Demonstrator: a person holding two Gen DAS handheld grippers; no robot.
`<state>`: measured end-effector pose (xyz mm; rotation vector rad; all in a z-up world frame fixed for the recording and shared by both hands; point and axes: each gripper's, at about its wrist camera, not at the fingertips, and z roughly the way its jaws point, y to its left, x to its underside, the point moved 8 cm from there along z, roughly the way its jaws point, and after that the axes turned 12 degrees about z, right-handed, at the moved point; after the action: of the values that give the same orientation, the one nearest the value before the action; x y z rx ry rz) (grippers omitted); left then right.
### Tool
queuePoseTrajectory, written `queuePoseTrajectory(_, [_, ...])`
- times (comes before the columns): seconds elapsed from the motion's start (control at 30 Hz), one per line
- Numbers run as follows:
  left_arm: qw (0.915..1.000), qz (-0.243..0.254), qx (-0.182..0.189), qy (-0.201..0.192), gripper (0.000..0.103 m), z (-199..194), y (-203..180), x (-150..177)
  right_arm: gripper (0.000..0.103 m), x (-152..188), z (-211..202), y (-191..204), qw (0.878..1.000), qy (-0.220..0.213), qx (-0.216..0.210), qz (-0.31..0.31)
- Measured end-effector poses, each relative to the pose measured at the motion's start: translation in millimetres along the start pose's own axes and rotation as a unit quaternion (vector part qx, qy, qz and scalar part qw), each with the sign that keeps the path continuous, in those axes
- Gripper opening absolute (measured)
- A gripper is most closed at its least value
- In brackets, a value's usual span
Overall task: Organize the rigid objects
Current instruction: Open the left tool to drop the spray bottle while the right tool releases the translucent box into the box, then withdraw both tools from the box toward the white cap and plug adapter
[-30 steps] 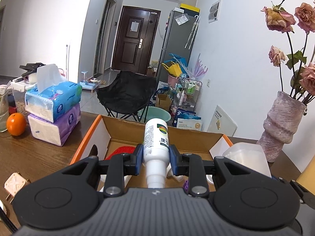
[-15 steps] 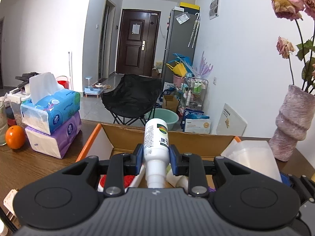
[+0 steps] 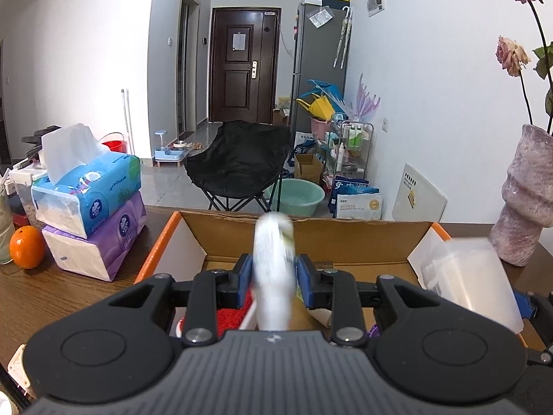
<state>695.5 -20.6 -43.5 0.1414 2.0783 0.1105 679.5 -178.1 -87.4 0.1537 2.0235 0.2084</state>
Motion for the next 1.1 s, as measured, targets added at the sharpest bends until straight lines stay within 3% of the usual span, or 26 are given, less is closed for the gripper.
queuePoseTrajectory(0.07, [1.0000,-0.006,-0.006,-0.004,0.081,-3.7,5.6,-0.5,0.076,-0.7,0.8,-5.4,1.000,0.005,0.001,0.010])
queuePoseTrajectory(0.1, [0.9998,-0.007,-0.013,-0.009,0.089,-6.6,8.3,-1.0,0.094,-1.7,-0.2,-7.1,1.000,0.003,0.003,0.014])
queuePoseTrajectory(0.13, [0.9996,-0.009,-0.022,-0.015,0.101,-10.3,11.7,-1.8,0.103,-3.0,-2.2,-8.3,1.000,-0.002,0.004,0.016])
queuePoseTrajectory(0.6, [0.9992,-0.018,-0.033,-0.014,0.103,-21.8,29.7,0.1,0.103,-15.2,-16.9,-19.7,1.000,-0.017,0.011,0.017])
queuePoseTrajectory(1.1, [0.9987,-0.024,-0.030,-0.033,0.103,-70.7,42.7,10.0,0.103,-26.4,-74.0,-27.9,0.998,-0.058,0.012,0.016])
